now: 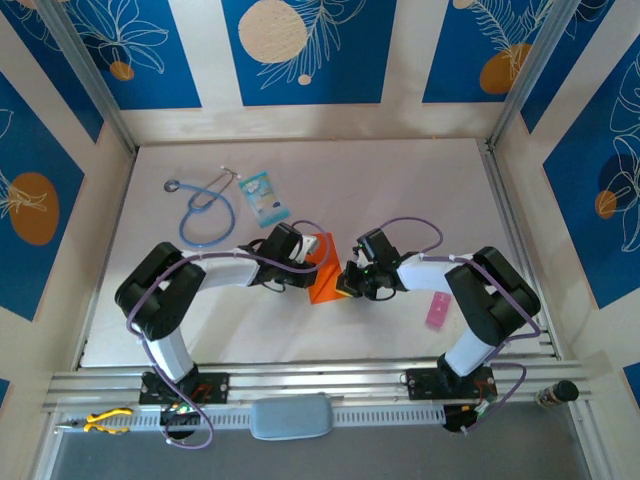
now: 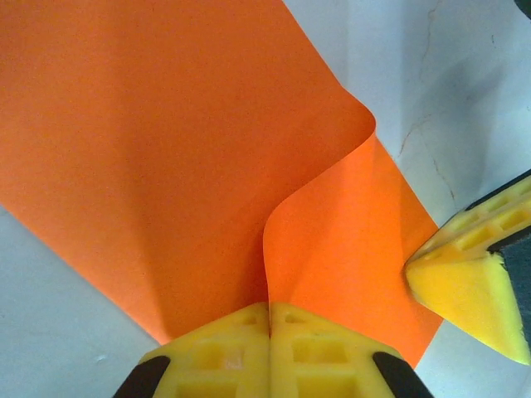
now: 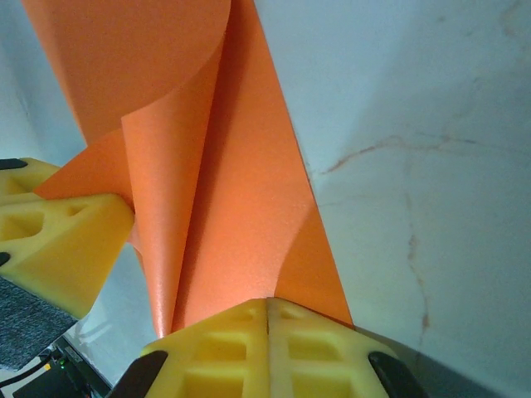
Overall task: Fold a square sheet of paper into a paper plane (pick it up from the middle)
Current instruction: Fold the triangle a second time at the center of the table.
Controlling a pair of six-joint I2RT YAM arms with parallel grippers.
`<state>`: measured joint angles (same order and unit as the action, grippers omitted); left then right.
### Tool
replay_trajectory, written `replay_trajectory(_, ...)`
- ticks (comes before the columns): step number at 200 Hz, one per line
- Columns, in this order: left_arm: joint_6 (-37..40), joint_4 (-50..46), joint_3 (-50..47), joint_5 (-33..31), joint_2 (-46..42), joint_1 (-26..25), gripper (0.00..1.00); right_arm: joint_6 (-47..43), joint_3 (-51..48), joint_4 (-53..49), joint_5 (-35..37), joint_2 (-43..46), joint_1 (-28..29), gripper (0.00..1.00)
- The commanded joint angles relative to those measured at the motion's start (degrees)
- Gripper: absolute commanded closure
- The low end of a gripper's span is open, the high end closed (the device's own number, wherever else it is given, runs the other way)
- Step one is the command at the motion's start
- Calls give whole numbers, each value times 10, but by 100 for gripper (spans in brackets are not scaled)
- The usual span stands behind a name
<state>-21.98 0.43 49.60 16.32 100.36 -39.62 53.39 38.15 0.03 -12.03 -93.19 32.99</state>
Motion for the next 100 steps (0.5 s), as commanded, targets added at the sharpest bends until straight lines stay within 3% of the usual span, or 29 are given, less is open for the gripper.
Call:
replay_trajectory(1,1,-1,-12,-10,-10,7,100,-9,-1,-60,11,-12,0,99)
replay_trajectory(100,-3,10,-23,-27,-31,7,99,-7,2,-61,12,-15,1,99)
